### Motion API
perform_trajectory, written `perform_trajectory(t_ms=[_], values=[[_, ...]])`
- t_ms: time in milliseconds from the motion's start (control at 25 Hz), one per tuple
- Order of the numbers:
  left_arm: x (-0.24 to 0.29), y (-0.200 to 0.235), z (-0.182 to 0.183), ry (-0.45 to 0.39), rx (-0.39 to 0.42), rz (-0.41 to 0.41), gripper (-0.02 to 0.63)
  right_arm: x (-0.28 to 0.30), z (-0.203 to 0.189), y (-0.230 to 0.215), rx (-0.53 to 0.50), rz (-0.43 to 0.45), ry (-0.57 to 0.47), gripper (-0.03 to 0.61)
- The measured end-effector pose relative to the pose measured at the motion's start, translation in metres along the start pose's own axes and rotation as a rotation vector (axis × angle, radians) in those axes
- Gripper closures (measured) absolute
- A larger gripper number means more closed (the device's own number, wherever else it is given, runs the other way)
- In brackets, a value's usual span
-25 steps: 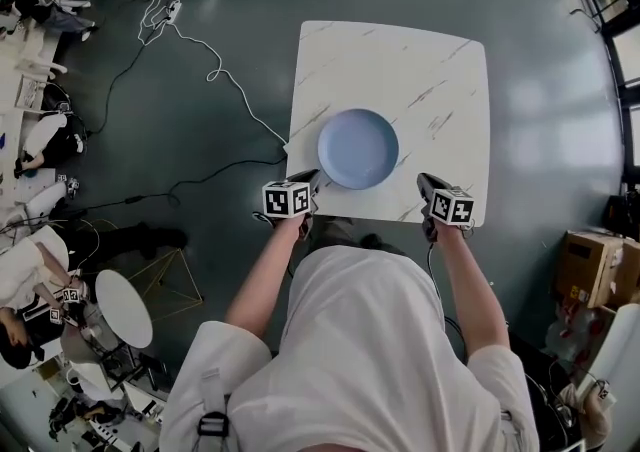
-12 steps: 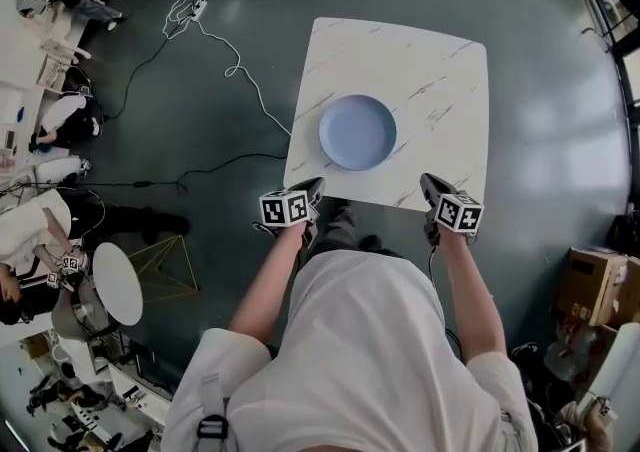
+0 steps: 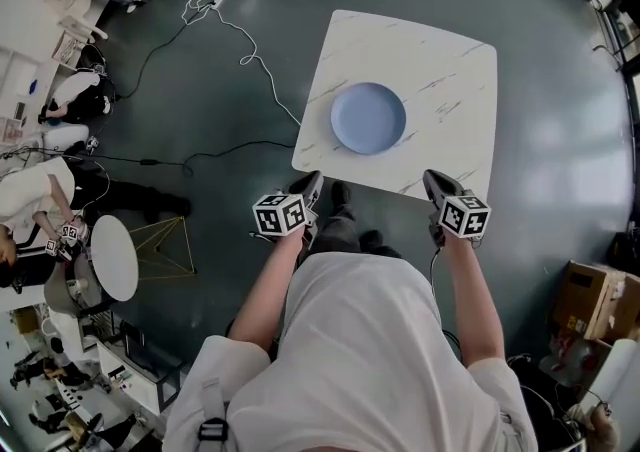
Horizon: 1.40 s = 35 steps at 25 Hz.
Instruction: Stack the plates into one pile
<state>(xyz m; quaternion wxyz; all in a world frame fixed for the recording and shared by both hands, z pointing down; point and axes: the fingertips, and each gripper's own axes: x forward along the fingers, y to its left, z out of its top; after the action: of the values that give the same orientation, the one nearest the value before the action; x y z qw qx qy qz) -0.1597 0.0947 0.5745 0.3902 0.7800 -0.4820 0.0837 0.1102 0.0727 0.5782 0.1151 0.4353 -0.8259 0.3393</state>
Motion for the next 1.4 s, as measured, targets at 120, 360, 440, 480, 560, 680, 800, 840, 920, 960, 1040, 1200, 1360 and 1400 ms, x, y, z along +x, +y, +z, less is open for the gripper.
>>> perform_trajectory(t_ms=[120,360,440,480,560,680,800,840,920,960,1040,1200,1360,1400], values=[[-0.018,0.005,0.005,-0.015,0.017,-0.003,0.601,0.002,0.005,0.020,-0.013,0.026,-0.016,0.548],[-0.046,0.018,0.012,-0.039,0.034,-0.034,0.601,0.001,0.016,0.049,-0.026,0.017,-0.053,0.548],[-0.050,0.022,0.015,-0.032,0.050,-0.048,0.601,0.000,0.020,0.055,-0.028,0.007,-0.071,0.549],[-0.053,0.024,0.015,-0.023,0.060,-0.055,0.601,-0.001,0.020,0.058,-0.026,-0.001,-0.081,0.549],[-0.059,0.028,0.014,-0.004,0.085,-0.065,0.601,-0.002,0.020,0.063,-0.014,-0.024,-0.104,0.548],[-0.066,0.033,0.014,0.017,0.131,-0.077,0.601,-0.004,0.021,0.066,0.016,-0.062,-0.141,0.549],[-0.067,0.036,0.019,0.017,0.156,-0.085,0.601,-0.007,0.023,0.068,0.029,-0.086,-0.166,0.549],[-0.067,0.036,0.021,0.013,0.160,-0.089,0.601,-0.009,0.024,0.069,0.021,-0.092,-0.170,0.549],[-0.066,0.034,0.026,0.001,0.164,-0.098,0.601,-0.013,0.026,0.071,-0.005,-0.099,-0.176,0.549],[-0.066,0.032,0.029,-0.003,0.165,-0.103,0.601,-0.015,0.027,0.072,-0.016,-0.101,-0.179,0.549],[-0.066,0.029,0.035,-0.005,0.174,-0.109,0.601,-0.017,0.029,0.073,-0.029,-0.098,-0.185,0.551],[-0.063,0.030,0.041,0.001,0.195,-0.115,0.601,-0.017,0.033,0.073,-0.037,-0.100,-0.199,0.551],[-0.059,0.025,0.045,0.000,0.196,-0.122,0.601,-0.024,0.036,0.067,-0.032,-0.105,-0.212,0.551],[-0.058,0.024,0.045,-0.001,0.197,-0.124,0.601,-0.026,0.035,0.066,-0.030,-0.107,-0.212,0.551]])
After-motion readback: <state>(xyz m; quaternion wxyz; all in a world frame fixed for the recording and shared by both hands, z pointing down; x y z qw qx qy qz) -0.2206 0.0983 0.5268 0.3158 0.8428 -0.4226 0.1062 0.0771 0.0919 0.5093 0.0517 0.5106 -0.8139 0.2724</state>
